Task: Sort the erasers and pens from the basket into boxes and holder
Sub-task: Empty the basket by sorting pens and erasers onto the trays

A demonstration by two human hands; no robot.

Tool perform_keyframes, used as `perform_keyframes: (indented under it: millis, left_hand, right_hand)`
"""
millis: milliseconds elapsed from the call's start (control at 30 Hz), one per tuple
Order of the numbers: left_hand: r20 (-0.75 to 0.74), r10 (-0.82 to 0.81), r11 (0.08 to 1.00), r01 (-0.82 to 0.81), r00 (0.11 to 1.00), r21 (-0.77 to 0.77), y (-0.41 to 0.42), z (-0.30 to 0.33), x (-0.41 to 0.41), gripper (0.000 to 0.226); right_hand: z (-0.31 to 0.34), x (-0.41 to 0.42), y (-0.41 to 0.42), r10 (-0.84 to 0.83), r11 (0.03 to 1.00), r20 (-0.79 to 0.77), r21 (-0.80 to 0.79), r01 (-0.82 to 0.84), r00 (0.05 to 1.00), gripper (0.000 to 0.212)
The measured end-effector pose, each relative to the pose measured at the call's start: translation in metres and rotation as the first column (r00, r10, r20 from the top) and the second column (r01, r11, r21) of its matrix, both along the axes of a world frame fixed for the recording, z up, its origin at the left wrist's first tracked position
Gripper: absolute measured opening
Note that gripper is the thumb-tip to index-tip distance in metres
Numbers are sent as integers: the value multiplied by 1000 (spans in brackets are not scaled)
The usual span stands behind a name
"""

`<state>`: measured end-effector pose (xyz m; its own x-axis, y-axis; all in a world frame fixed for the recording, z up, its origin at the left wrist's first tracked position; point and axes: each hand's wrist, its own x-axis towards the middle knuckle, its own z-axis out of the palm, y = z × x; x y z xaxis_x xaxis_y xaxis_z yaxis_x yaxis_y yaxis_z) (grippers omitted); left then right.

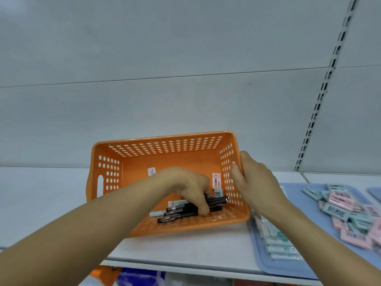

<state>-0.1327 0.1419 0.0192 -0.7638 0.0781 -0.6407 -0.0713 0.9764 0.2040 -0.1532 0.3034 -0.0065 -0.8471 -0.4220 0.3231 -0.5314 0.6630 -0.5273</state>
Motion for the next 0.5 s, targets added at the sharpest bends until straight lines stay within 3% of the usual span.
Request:
perform_keyframes:
  millis: [167,233,267,333,400,500]
  left_hand:
    - [-105,-20,997,13,994,-71,-19,7,9,14]
    - [-246,40,999,-36,969,21,-32,20,19,7]
    - [-324,129,986,-88,937,138,-37,27,25,7]
    - [-422,370,876,-159,828,456,-45,40,36,12]
    - [-422,567,682,-117,707,721,-43,46,45,11]
    - [-343,750,411,7,565,911,-25,44,48,12]
  right_hand:
    - [3,-7,-4,4,1000,64,-11,-3,998,20]
    - [5,-14,-5,16,999,138,-43,-10,990,19]
    - [6,-18,-5,28,998,181,-66,-16,983,20]
    - [7,-24,-4,56,993,268,-115,-26,962,25]
    - [5,-26,-3,49,996,262,-88,-27,964,36]
    - [8,-17,2,-16,991,-67,-134,7,998,47]
